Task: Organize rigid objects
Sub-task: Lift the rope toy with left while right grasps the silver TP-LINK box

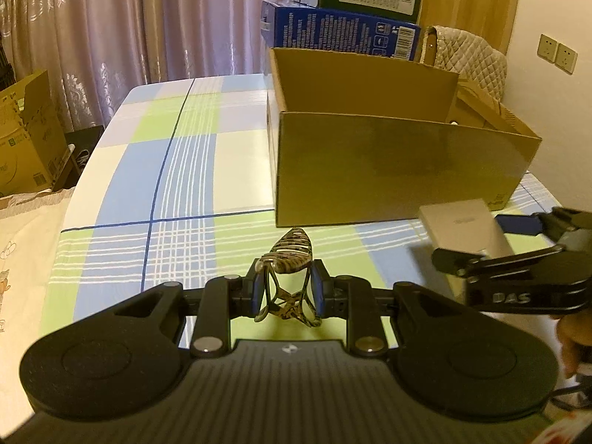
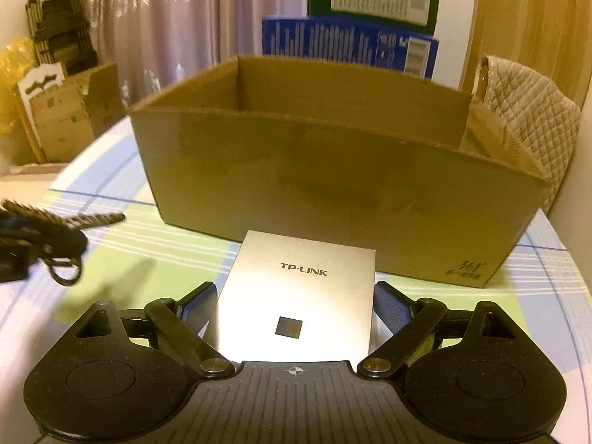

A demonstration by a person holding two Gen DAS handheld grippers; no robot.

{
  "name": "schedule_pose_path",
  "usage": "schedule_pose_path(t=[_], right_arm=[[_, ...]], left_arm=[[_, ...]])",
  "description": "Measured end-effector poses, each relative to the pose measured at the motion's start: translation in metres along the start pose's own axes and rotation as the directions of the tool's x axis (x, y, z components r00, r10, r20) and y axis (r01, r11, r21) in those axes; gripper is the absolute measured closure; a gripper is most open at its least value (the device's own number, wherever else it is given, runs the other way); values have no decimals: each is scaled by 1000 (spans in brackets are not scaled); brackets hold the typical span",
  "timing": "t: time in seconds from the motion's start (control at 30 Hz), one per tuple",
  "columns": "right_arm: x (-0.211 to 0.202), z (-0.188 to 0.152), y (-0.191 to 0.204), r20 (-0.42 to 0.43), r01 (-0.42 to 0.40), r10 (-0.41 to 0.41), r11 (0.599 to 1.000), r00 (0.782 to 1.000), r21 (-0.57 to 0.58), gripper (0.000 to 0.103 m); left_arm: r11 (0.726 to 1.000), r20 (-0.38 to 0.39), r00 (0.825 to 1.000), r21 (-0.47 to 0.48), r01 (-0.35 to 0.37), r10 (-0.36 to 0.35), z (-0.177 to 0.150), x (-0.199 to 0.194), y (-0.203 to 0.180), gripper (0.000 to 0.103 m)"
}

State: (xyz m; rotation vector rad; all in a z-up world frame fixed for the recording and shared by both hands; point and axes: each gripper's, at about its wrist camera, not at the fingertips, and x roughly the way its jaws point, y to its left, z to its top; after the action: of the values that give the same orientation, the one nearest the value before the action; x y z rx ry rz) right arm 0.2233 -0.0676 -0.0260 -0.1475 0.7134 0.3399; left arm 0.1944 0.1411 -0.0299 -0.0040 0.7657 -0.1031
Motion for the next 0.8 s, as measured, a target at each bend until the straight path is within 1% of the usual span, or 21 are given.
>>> schedule_pose_path(t=[0.17,0.33,0.43,0.57,0.8], right_arm=[[-39,4,-1,66,-13,15,999,998,-35,16],[-66,16,-12,113,-19,23,999,993,-29,16],[-80,29,-21,130,-24,25,1000,991,-10,16],[-98,48,-36,158,-37,33,999,987,22,16],[-120,76,-64,193,-4,3,1000,981,8,15]], left_arm=[[1000,19,1000,-12,3,-3,-1,-18,-7,82],[1000,58,998,-28,-6,8,8,-42,-19,82],[1000,76,997,-21,-17,18,16,-53,-30,82],[1000,103,995,-10,-5,6,27,-68,-45,82],[1000,142,990,26,16,-19,53,-86,-65,82]])
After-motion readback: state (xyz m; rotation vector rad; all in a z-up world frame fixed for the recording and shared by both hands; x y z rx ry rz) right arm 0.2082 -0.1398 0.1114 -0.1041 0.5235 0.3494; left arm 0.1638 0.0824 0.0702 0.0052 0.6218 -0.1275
